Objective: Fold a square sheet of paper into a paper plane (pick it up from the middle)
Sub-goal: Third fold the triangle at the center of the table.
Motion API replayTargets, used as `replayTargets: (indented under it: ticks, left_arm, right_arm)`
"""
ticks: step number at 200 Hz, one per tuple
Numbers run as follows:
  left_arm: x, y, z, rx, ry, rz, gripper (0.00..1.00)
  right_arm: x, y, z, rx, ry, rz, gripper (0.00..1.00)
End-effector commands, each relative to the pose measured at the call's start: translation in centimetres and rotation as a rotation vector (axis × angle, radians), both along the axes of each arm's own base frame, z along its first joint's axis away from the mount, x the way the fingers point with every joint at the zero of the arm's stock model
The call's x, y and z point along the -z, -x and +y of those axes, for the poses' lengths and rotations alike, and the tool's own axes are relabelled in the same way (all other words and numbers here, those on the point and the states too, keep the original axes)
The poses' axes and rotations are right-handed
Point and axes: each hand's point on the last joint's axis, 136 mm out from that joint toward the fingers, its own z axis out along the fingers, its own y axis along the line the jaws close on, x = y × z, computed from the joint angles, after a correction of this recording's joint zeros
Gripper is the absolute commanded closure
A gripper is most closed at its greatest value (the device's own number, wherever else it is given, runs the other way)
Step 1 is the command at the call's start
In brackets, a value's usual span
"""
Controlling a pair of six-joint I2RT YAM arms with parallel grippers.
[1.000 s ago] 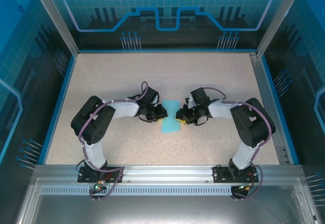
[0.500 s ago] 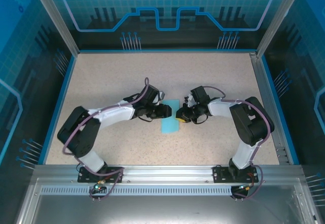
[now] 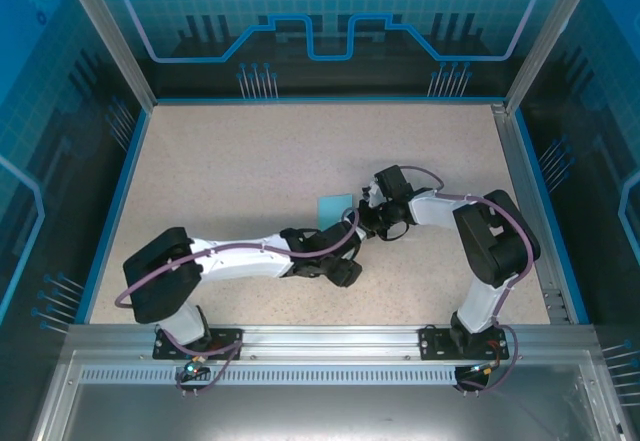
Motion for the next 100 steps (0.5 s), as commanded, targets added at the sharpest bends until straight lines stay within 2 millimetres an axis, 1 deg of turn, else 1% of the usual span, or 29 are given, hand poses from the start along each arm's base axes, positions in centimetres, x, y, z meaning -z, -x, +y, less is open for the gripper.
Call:
replayTargets:
  ticks: [1,20,58,87,100]
  left_arm:
    - [-0.6,-1.8,0.6,-0.007,-0.104,-0.12,0.36]
    - [-0.2,-2.1,0.5,-0.004,-0.124,-0.136,0.36]
    - [0.4,-2.1,-0.6,0.02,-0.132,-0.141,0.37]
    - [0.4,-2.1,-0.8,0.017,-0.144,-0.156,0.4]
    - [0.1,-2.2,-0.8,0.012,-0.135,-0.163,0.47]
  right_arm:
    - [-0.3,-0.2,-0.1,-0.008,-0.012,0.012,0.88]
    - [-0.3,-0.2,0.1,-0.009,-0.02,0.015,0.88]
    - [-0.6,-0.2,0.0,-0.011,-0.021,0.012,0.88]
    - [-0.6,-0.1,-0.1,-0.009,-0.016,0.011,0.88]
    - [-0.6,-0.1,-0.1,-0.008,-0.011,0.01,0.88]
